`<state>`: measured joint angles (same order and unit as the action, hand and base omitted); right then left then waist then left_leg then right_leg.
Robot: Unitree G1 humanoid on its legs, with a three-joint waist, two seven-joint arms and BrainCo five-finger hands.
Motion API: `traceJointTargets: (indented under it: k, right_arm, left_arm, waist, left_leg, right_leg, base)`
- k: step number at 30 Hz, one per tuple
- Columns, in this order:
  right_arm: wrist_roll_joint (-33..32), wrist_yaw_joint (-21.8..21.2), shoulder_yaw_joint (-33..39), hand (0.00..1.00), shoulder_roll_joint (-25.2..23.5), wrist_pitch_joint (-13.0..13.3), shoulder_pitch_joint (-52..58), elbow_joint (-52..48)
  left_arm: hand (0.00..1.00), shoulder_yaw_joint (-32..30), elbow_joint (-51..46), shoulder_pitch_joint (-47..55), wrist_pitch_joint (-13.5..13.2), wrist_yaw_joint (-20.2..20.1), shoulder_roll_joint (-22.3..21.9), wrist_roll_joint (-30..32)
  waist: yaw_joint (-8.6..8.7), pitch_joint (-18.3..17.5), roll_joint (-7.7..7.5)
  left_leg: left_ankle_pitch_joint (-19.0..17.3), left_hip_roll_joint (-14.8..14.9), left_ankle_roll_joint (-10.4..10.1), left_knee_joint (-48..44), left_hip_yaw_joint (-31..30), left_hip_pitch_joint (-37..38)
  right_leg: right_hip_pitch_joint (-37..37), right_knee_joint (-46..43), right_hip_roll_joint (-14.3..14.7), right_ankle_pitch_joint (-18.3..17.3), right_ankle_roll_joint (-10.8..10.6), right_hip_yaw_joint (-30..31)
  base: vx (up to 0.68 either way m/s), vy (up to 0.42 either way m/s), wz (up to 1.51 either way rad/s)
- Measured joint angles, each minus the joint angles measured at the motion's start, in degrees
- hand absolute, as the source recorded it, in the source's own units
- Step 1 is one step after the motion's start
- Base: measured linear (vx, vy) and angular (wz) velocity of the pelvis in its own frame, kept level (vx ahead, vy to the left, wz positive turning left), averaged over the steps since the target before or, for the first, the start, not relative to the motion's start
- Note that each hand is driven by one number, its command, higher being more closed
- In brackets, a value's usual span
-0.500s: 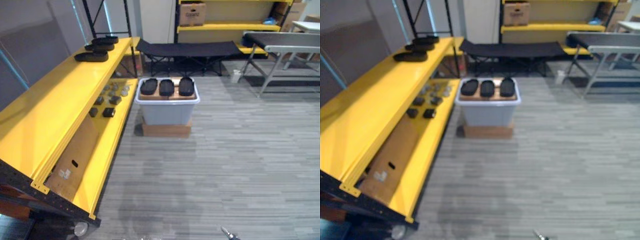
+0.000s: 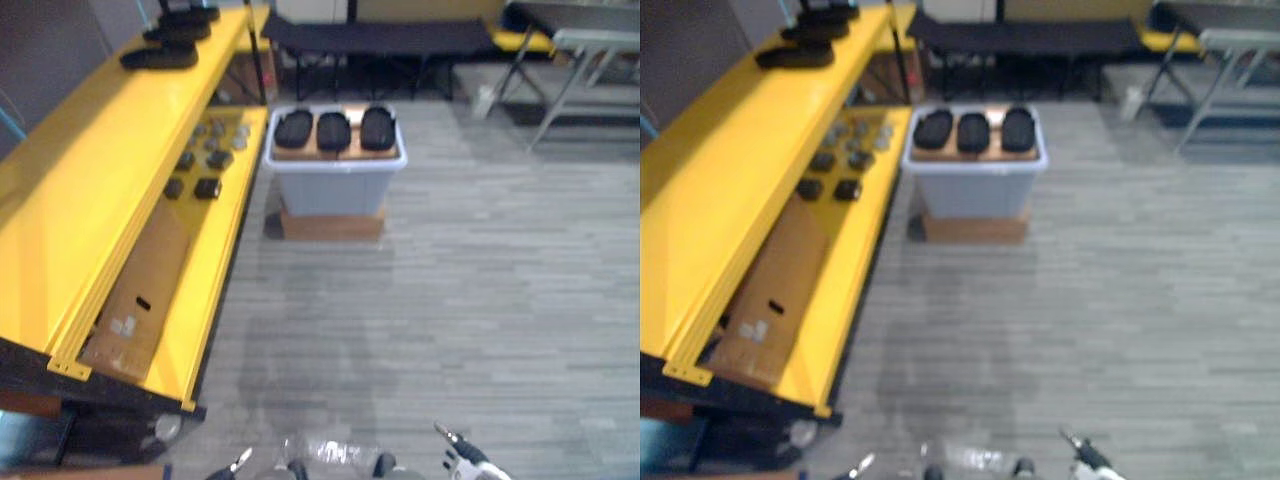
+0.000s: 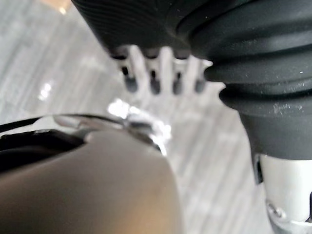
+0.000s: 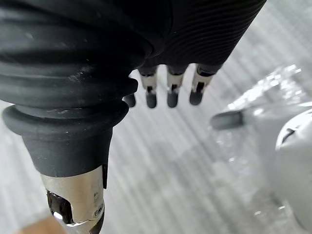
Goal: Walk over and take plastic housings, then place them on the shelf
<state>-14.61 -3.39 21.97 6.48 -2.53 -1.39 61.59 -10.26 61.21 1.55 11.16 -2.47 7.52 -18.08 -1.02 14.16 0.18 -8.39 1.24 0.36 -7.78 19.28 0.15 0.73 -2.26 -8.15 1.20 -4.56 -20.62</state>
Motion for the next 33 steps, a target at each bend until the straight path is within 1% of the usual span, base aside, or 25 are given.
traceJointTargets:
  k: [2,3,5,6,8,11,14,18,19,20,22,23,26,28,31,33]
  right_arm:
    - [-2.2,1.7,-1.4,0.0,-0.2,0.8,-1.7,-0.3]
    - [-2.7,2.1,-1.5,0.0,-0.3,1.3,-1.8,-0.5]
    - [-2.7,2.7,-2.0,0.0,-0.2,1.8,-1.8,-0.9]
    - [-2.7,3.2,-2.5,0.0,-0.3,1.9,-1.7,-0.9]
    - [-2.7,3.3,-3.3,0.0,-0.4,1.9,-1.7,-0.8]
    - [-2.8,3.2,-4.3,0.0,-0.8,2.1,-1.9,-0.9]
    - [-3.1,3.2,-5.3,0.0,-0.9,2.3,-1.9,-1.0]
    - [-3.1,3.1,-5.3,0.0,-0.9,2.3,-1.7,-1.0]
    - [-3.1,3.0,-5.3,0.0,-0.9,2.3,-1.7,-1.1]
    - [-3.1,3.0,-5.3,0.0,-0.9,2.3,-1.7,-1.1]
    - [-3.1,2.8,-5.5,0.0,-0.9,2.3,-1.4,-1.1]
    - [-3.1,2.2,-6.0,0.0,-0.9,2.3,-0.6,-1.0]
    - [-3.1,2.1,-6.3,0.0,-0.9,2.2,0.2,-1.0]
    - [-2.9,2.1,-6.3,0.0,-0.9,1.9,0.4,-1.0]
    - [-2.5,3.0,-6.4,0.0,-0.9,0.2,0.8,-0.9]
    - [-2.5,3.8,-6.4,0.0,-0.9,-1.5,0.9,-0.8]
  left_arm:
    - [0.0,0.2,-0.5,-1.4,-0.7,0.7,0.8,0.0]
    - [0.0,0.3,-0.6,-1.8,-1.1,1.0,0.9,0.0]
    - [0.0,0.3,-1.2,-2.3,-1.4,1.8,0.9,-0.1]
    - [0.0,0.4,-1.5,-2.8,-1.7,2.3,0.7,-1.3]
    - [0.0,0.5,-1.6,-3.4,-2.4,2.4,0.4,-1.8]
    - [0.0,2.1,-2.0,-4.0,-2.6,2.5,0.4,-1.8]
    - [0.0,2.6,-2.1,-4.0,-3.2,4.0,0.4,-1.8]
    - [0.0,3.3,-2.0,-4.0,-3.7,4.6,0.3,-1.8]
    - [0.0,4.2,-2.1,-4.0,-4.1,4.7,0.5,-1.8]
    - [0.0,4.4,-2.1,-3.9,-4.6,4.8,0.4,-1.8]
    - [0.0,4.7,-2.0,-3.9,-4.8,5.2,0.4,-1.8]
    - [0.0,4.9,-2.0,-3.8,-5.2,6.0,0.3,-1.7]
    - [0.0,4.8,-2.1,-3.2,-6.1,6.3,-0.2,-1.7]
    - [0.0,4.8,-2.0,-2.5,-7.0,6.3,-0.5,-1.6]
    - [0.0,4.8,-1.9,-1.4,-7.5,7.0,-0.7,-1.6]
    - [0.0,4.7,-1.6,-1.5,-7.3,7.4,-0.6,-0.7]
  waist:
    - [-0.08,2.6,-0.99]
    - [-0.2,3.2,-1.26]
    - [-0.76,3.8,-1.53]
    - [-1.04,4.0,-1.44]
    - [-1.18,4.7,-1.34]
    - [-1.3,5.4,-0.87]
    - [-1.36,5.5,-0.93]
    - [-1.34,5.5,-0.88]
    - [-1.33,5.5,-0.88]
    - [-1.32,5.5,-0.87]
    - [-1.28,5.5,-0.86]
    - [-1.22,5.4,-0.74]
    - [-1.33,5.2,-0.68]
    - [-1.34,4.7,-0.31]
    - [-1.34,3.1,0.02]
    - [-1.34,2.8,-0.37]
  left_leg:
    - [-2.2,1.0,0.4,-4.8,-0.1,-2.7]
    - [-2.7,1.3,0.5,-5.7,-0.1,-3.2]
    - [-3.7,1.7,0.7,-7.9,-0.2,-4.7]
    - [-4.2,1.6,0.9,-8.9,-0.3,-5.5]
    - [-4.2,1.2,0.9,-9.4,-0.6,-5.7]
    - [-4.7,1.2,1.3,-10.7,-1.2,-6.4]
    - [-4.9,1.2,1.1,-11.1,-1.4,-6.5]
    - [-4.9,1.2,1.1,-11.3,-1.7,-6.0]
    - [-4.9,1.2,1.1,-11.3,-1.9,-5.9]
    - [-4.8,1.2,1.1,-11.1,-2.1,-5.7]
    - [-4.7,1.1,1.1,-10.7,-2.4,-5.0]
    - [-4.5,0.9,1.0,-10.1,-3.2,-3.8]
    - [-3.4,0.1,0.9,-7.4,-3.4,-1.1]
    - [-2.6,-0.4,1.0,-5.4,-3.4,-0.1]
    - [-2.2,-0.4,0.8,-4.5,-3.1,-0.1]
    - [-2.5,-0.2,0.6,-4.6,-2.8,0.6]
  right_leg:
    - [-1.2,-1.3,0.0,-0.1,0.0,0.2]
    - [-1.3,-1.5,0.0,-0.1,-0.1,0.2]
    - [-2.2,-2.4,-0.1,-0.3,-0.1,0.3]
    - [-2.7,-2.9,-0.3,-0.3,-0.2,0.4]
    - [-2.8,-3.3,-0.6,-0.5,-0.4,0.2]
    - [-3.1,-4.5,-0.8,-1.0,-0.5,0.1]
    - [-4.2,-7.2,-1.2,-2.5,-0.4,0.1]
    - [-4.7,-9.8,-1.7,-4.2,-0.2,0.1]
    - [-4.7,-10.2,-1.7,-4.5,-0.2,0.0]
    - [-4.5,-10.2,-1.7,-4.6,-0.1,-0.2]
    - [-3.6,-10.0,-1.7,-4.6,-0.1,-0.6]
    - [-1.9,-9.4,-1.8,-4.7,-0.2,-1.5]
    - [0.5,-7.7,-1.9,-4.4,-0.6,-2.0]
    - [1.4,-6.0,-1.8,-3.7,-0.7,-2.3]
    - [1.7,-4.2,-1.6,-2.9,-0.8,-2.3]
    - [2.4,-4.0,-1.5,-2.7,-0.7,-2.3]
  base:
    - [-0.11,0.021,-0.02]
    - [-0.1,0.036,-0.01]
    - [-0.08,0.056,0.0]
    - [-0.04,0.06,0.04]
    - [-0.03,0.039,0.09]
    - [-0.03,0.015,0.08]
    - [0.0,0.0,0.0]
    - [0.0,-0.029,0.04]
    - [0.0,-0.035,0.06]
    - [0.0,-0.043,0.07]
    - [0.01,-0.028,0.13]
    - [0.02,-0.017,0.19]
    - [0.01,-0.012,0.12]
    - [0.0,-0.002,0.02]
    - [0.05,0.01,-0.03]
    - [0.06,0.005,-0.05]
